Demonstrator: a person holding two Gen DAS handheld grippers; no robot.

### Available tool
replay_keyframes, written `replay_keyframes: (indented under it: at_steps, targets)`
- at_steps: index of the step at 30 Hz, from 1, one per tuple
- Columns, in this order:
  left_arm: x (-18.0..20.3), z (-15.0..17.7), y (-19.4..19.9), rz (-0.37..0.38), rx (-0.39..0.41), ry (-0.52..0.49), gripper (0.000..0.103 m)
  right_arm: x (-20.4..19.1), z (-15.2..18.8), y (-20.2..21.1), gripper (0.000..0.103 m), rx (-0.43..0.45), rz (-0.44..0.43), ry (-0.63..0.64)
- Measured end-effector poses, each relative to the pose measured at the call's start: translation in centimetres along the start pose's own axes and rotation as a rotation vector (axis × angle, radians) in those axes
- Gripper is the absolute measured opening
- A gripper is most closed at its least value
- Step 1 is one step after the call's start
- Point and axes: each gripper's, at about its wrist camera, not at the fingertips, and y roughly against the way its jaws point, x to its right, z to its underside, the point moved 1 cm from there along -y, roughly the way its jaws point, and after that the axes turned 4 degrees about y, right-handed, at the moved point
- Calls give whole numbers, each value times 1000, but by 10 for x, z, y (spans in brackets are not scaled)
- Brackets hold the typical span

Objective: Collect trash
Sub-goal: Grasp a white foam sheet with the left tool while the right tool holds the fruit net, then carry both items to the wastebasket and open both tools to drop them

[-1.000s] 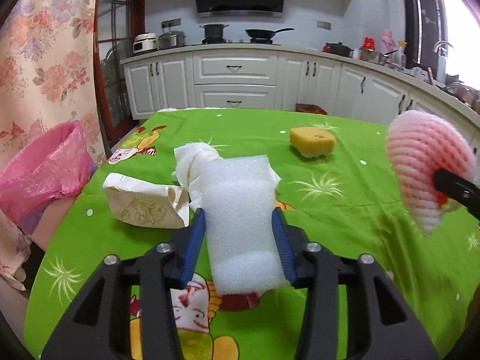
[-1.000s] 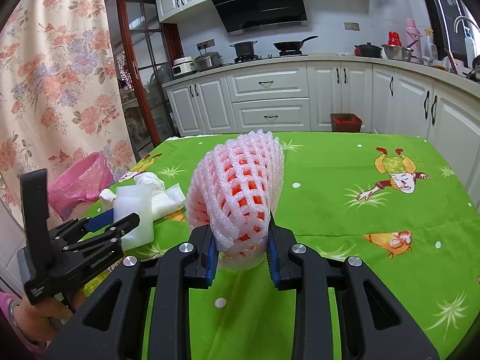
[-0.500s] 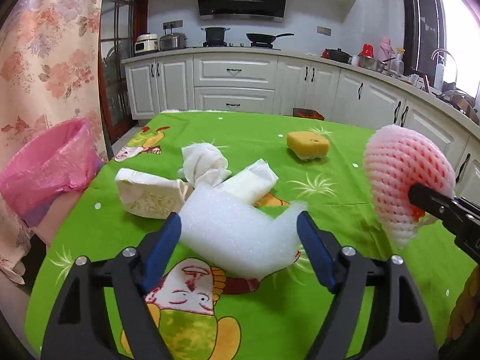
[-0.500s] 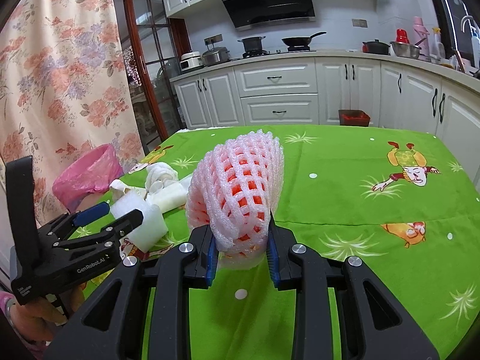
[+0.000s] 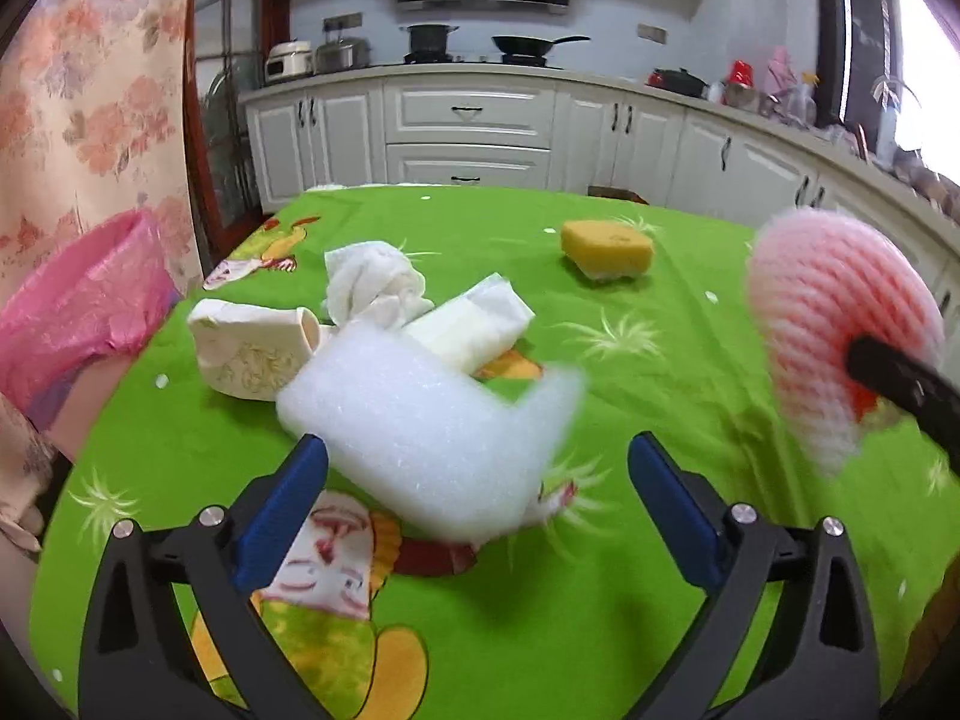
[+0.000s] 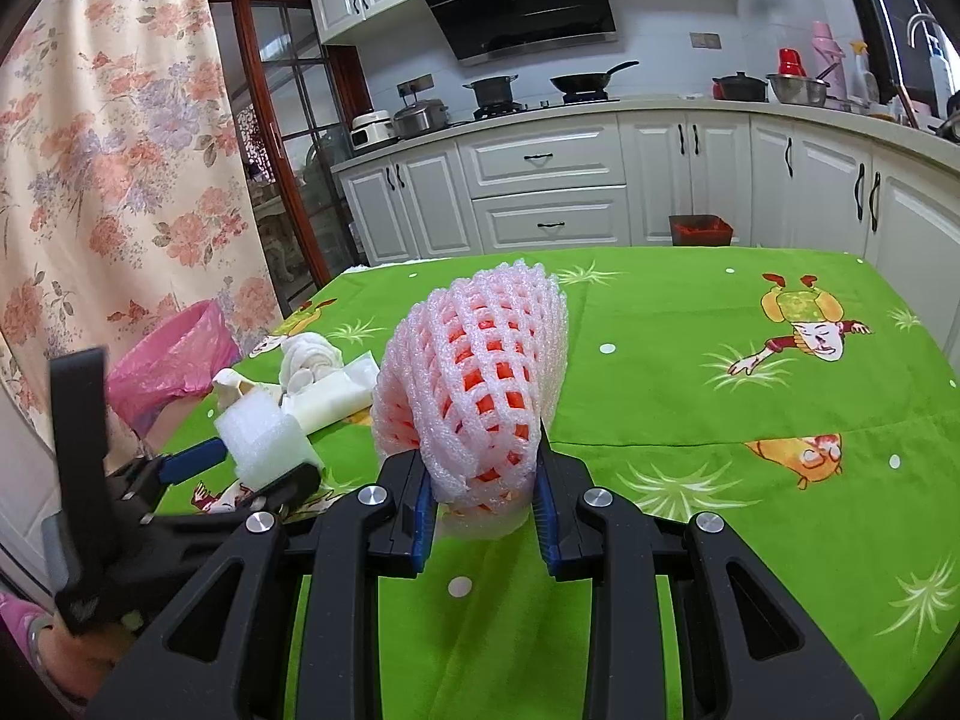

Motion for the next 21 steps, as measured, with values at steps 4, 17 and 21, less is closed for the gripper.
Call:
replay_keyframes:
  at_steps: [4, 17, 21]
  targets:
    - [-3, -10, -10, -10, -12, 34, 96, 5, 0, 3, 27, 4, 11, -9]
    - [-15, -4, 13, 58, 5, -1, 67, -6, -3, 1, 27, 1, -5, 9]
    - [-21, -5, 32, 69, 43, -7, 67, -19, -5, 1, 27, 1, -20, 37]
